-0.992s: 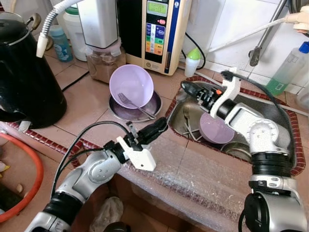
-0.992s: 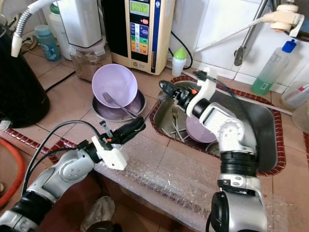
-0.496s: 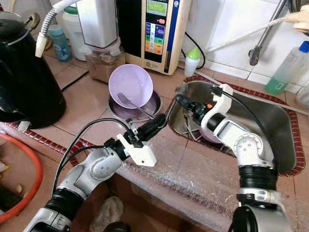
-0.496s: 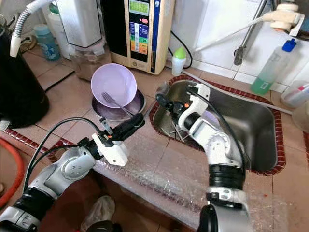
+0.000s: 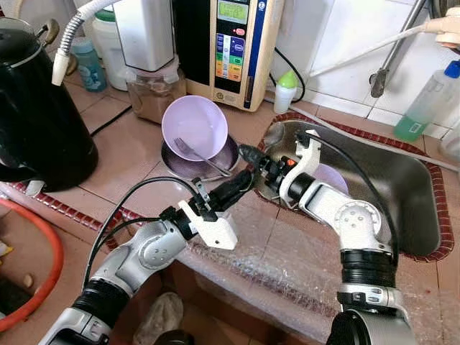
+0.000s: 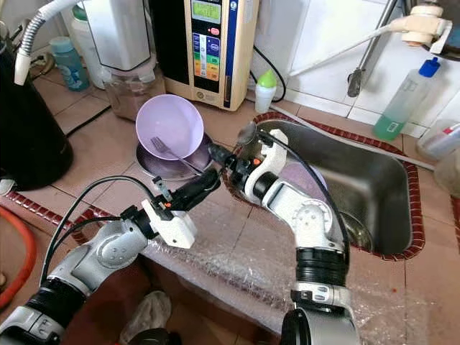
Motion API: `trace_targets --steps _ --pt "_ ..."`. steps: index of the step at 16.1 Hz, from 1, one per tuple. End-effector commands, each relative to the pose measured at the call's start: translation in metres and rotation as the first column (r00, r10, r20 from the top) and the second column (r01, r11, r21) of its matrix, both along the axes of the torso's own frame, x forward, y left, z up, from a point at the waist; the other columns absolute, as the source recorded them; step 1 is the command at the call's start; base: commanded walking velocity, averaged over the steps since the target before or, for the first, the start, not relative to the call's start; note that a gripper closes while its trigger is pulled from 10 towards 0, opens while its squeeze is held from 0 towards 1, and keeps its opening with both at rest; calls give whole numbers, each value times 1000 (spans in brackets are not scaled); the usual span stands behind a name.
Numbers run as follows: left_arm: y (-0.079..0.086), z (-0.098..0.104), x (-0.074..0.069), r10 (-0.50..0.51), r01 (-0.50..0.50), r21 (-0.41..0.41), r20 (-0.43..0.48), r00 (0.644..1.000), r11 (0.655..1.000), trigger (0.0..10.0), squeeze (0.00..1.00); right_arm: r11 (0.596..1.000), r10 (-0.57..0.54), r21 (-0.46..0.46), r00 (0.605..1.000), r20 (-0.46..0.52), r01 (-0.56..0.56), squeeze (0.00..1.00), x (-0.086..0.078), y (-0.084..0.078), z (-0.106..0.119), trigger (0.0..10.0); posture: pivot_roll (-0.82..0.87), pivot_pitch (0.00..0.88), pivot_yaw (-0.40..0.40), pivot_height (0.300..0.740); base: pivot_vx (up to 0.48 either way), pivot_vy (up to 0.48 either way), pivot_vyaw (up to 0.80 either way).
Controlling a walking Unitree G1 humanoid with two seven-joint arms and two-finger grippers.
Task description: Kitchen organization
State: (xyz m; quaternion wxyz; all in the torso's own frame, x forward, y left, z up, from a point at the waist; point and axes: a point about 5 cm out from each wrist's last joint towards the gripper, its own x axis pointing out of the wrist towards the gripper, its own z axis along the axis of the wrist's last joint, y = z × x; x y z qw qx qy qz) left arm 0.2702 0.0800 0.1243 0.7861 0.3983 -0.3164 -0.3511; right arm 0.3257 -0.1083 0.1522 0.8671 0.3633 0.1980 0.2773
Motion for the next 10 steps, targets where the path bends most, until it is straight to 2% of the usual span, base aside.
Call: trace_targets --steps 1,2,10 --pt "-4 4 1 -23 23 7 23 999 1000 8471 0 1000 -24 -20 1000 0 24 0 2 -1 2 10000 16 0 -10 740 0 0 0" --pt "-4 3 0 -26 26 8 21 999 1000 8471 0 998 -60 -12 998 0 60 0 4 -3 2 0 18 0 -5 740 0 0 0" --pt "-6 -1 0 -49 49 31 14 999 998 8627 0 981 -194 -31 981 -27 193 0 23 -14 12 0 22 0 -3 740 0 0 0"
